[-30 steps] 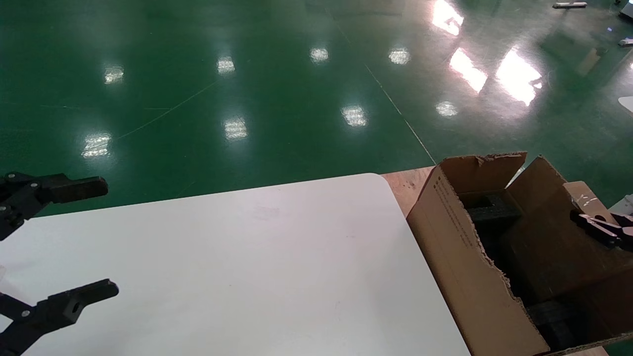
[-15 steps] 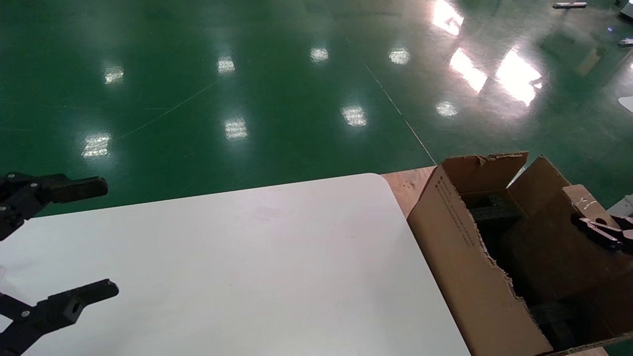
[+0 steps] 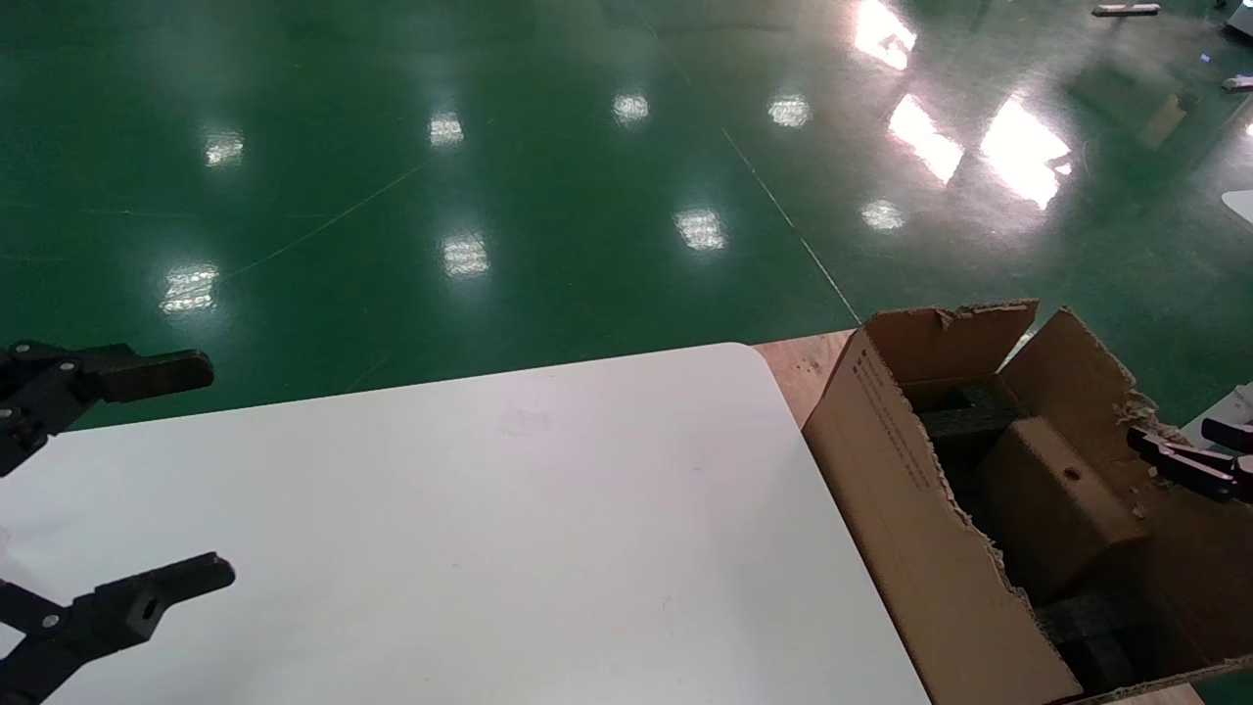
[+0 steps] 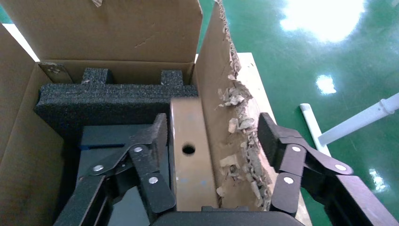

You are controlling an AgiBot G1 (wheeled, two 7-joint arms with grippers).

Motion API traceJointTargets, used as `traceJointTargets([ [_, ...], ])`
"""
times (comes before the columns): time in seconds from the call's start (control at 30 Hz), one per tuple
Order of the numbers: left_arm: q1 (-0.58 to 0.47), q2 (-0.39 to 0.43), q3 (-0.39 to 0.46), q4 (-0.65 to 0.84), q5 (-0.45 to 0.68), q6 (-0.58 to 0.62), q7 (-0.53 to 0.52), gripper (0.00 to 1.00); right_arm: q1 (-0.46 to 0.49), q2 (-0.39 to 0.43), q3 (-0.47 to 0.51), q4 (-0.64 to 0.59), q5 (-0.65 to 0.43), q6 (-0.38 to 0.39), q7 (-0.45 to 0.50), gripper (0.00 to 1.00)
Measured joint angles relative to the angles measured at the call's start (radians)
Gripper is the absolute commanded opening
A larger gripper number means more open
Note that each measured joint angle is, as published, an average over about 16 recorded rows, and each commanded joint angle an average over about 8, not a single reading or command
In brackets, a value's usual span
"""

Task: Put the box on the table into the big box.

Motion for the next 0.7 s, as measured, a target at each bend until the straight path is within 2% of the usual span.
traceJointTargets([
  [0.33,0.0,0.0,0.0,0.0,0.0,0.0,0.0,1.0,0.026,-0.02,0.022,0.004,-0.026,-0.041,-0.04,1.0],
  [0.7,0.0,0.0,0.0,0.0,0.0,0.0,0.0,1.0,0.129,-0.107,0.095,0.035,-0.11,-0.174,-0.151,1.0],
])
